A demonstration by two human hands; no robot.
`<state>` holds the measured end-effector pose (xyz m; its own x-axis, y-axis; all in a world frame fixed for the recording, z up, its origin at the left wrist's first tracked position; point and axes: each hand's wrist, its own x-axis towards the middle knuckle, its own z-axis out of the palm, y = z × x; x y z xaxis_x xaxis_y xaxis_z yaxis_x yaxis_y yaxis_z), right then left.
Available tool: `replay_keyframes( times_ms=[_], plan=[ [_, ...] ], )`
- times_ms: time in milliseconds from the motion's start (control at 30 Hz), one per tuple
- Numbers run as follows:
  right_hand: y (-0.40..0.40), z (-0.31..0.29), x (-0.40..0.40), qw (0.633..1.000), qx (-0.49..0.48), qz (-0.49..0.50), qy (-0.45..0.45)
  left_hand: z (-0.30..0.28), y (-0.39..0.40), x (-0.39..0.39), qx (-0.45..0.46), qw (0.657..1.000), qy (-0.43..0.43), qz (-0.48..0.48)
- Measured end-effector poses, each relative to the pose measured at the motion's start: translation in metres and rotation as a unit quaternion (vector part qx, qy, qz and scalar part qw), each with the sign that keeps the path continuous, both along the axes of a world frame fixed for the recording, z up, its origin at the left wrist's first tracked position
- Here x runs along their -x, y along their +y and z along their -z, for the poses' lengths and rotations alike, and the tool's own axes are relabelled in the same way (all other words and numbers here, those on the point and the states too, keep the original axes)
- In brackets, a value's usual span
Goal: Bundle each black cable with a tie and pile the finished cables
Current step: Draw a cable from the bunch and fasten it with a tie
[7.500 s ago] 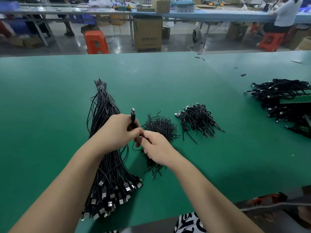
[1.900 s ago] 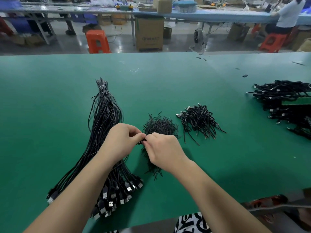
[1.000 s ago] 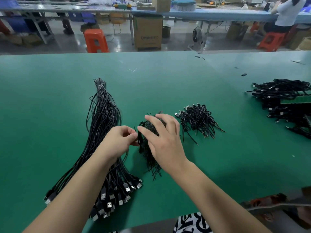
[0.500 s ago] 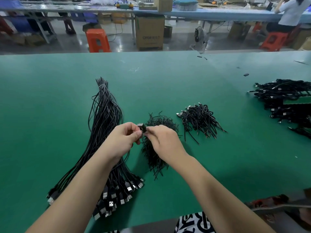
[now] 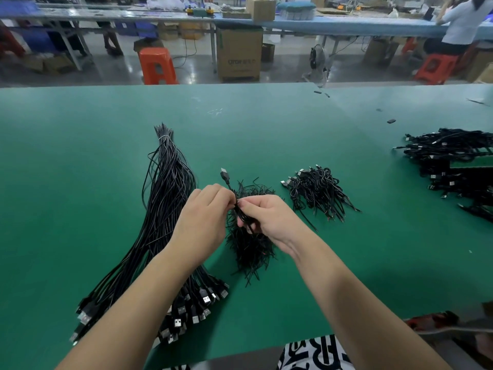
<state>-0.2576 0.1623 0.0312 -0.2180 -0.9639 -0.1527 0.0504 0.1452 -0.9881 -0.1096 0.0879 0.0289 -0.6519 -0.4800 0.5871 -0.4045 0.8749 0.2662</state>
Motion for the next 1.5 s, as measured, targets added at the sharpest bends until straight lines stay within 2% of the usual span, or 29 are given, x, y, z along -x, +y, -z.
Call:
replay_keyframes(
  times_ms=[333,433,500,567,633,700,767,800,867,933,1000,1133,1200,1300,1400,1467,1500],
  plan=[
    [0.002,0.002,0.007,0.989,-0.008,0.013,0.147,-0.007,-0.006,-0.001,-0.146,0.989,-0.027,0.015],
    [0.002,0.003,0.010,0.995,0.004,0.013,0.102,-0.007,-0.007,-0.001,-0.198,0.980,0.006,-0.015],
    [0.004,0.005,0.015,0.999,0.024,0.008,0.042,-0.006,-0.009,-0.002,-0.284,0.957,0.043,-0.036],
    [0.006,0.007,0.017,0.998,0.050,-0.015,0.025,-0.006,-0.010,-0.002,-0.399,0.912,0.094,-0.034],
    [0.006,0.009,0.015,0.995,0.068,-0.011,0.073,-0.006,-0.009,0.000,-0.486,0.864,0.126,-0.025],
    [0.003,0.009,0.014,0.985,0.094,0.025,0.143,-0.005,-0.006,0.001,-0.509,0.850,0.136,-0.016],
    [0.001,0.008,0.012,0.972,0.113,0.050,0.202,-0.004,-0.004,0.001,-0.485,0.865,0.129,-0.017],
    [0.001,0.009,0.012,0.969,0.110,0.057,0.213,-0.005,-0.003,0.001,-0.444,0.889,0.111,-0.023],
    [0.000,0.009,0.010,0.976,0.086,0.063,0.191,-0.007,0.001,0.001,-0.298,0.952,0.059,-0.034],
    [-0.001,0.010,0.007,0.989,0.059,0.071,0.118,-0.009,0.007,0.001,-0.162,0.986,0.031,-0.016],
    [-0.002,0.009,0.005,0.995,0.044,0.072,0.053,-0.008,0.010,0.000,-0.083,0.996,0.009,0.010],
    [0.000,0.009,0.004,0.998,0.031,0.052,0.030,-0.002,0.008,-0.005,0.008,0.999,-0.036,0.039],
    [0.001,0.009,0.004,0.998,0.036,0.033,0.029,-0.001,0.007,-0.006,-0.033,0.998,-0.016,0.057],
    [0.001,0.006,0.004,0.999,0.031,0.009,0.021,0.001,0.004,-0.009,-0.162,0.985,0.039,0.044],
    [0.004,0.003,0.007,0.997,0.056,-0.050,0.002,0.002,-0.003,-0.008,-0.330,0.940,0.085,0.006],
    [0.004,0.001,0.006,0.995,0.069,-0.048,0.053,0.002,-0.007,-0.008,-0.415,0.902,0.123,0.004],
    [0.003,0.001,0.006,0.993,0.069,-0.033,0.087,0.002,-0.008,-0.008,-0.430,0.894,0.128,0.004]
  ],
)
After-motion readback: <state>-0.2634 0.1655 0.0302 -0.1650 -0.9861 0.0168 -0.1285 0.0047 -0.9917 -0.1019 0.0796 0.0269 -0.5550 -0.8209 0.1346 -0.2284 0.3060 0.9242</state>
